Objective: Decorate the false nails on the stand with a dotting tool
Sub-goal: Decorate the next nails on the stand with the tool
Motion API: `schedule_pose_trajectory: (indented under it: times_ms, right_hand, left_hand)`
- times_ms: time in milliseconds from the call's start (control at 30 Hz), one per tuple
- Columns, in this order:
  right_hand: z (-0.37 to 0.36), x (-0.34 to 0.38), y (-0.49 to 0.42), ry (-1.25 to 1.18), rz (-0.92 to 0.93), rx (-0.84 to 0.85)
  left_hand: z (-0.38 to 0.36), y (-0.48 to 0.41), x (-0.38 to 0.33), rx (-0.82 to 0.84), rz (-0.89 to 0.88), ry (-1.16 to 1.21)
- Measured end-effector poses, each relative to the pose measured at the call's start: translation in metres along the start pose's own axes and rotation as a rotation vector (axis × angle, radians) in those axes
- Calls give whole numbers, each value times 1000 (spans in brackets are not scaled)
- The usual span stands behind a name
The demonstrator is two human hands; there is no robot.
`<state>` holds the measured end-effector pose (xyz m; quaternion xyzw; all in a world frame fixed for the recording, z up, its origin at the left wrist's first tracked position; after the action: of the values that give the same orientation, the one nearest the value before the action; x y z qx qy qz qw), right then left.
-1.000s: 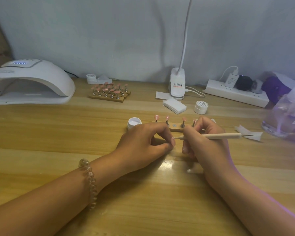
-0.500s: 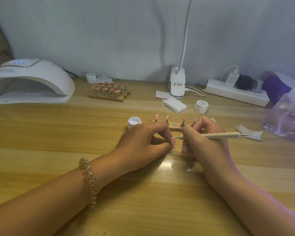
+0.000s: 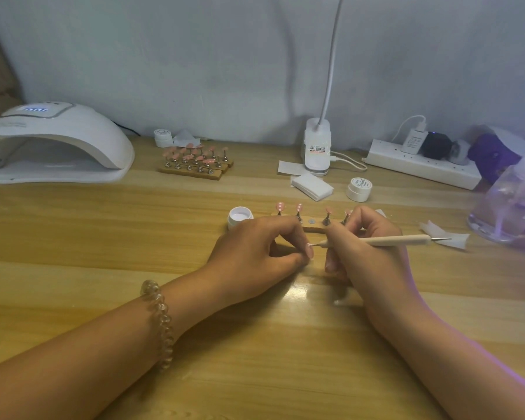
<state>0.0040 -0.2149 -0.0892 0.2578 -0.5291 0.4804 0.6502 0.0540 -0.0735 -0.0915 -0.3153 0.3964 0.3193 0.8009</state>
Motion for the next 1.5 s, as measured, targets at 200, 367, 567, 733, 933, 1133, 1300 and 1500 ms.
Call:
schedule_pose_trajectory:
  times_ms: [200,367,567,733,933,1133,1300,1500]
  right_hand:
    - [0,1,0,-2,4,-2]
    - [0,1,0,1,12,3]
    - [0,-1,0,-17,14,-7]
    - [0,-1,0,-29,14,1]
    - [9,-2,1,-181,-18,-96]
    - [14,-6,-2,-249,-48,-123]
    - [12,-5,-1,-236,-52,-100]
    - [11,-2,0,-219,-50,-89]
  left_hand:
    - [0,1,0,-5,6,7]
    - [0,0,0,0,-2,-1]
    - [0,1,0,-3,2,-6]
    - [0,1,0,0,7,0]
    - [1,0,2,-19,10,-4]
    - [2,0,4,-57,11,-50]
    - [3,0,6,-77,17,-65]
    - [3,1,4,-106,-4,-80]
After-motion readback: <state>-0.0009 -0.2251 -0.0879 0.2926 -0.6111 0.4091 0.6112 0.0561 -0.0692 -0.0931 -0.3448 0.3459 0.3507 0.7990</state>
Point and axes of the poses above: each hand's wrist, its own y-axis away from the middle knuckle, its own z-axis out of the back of the hand, x = y × z, the point moved 7 cm from there along -y, towards the middle knuckle, and after that the axes turned 13 degrees about y, right-handed, at the moved point
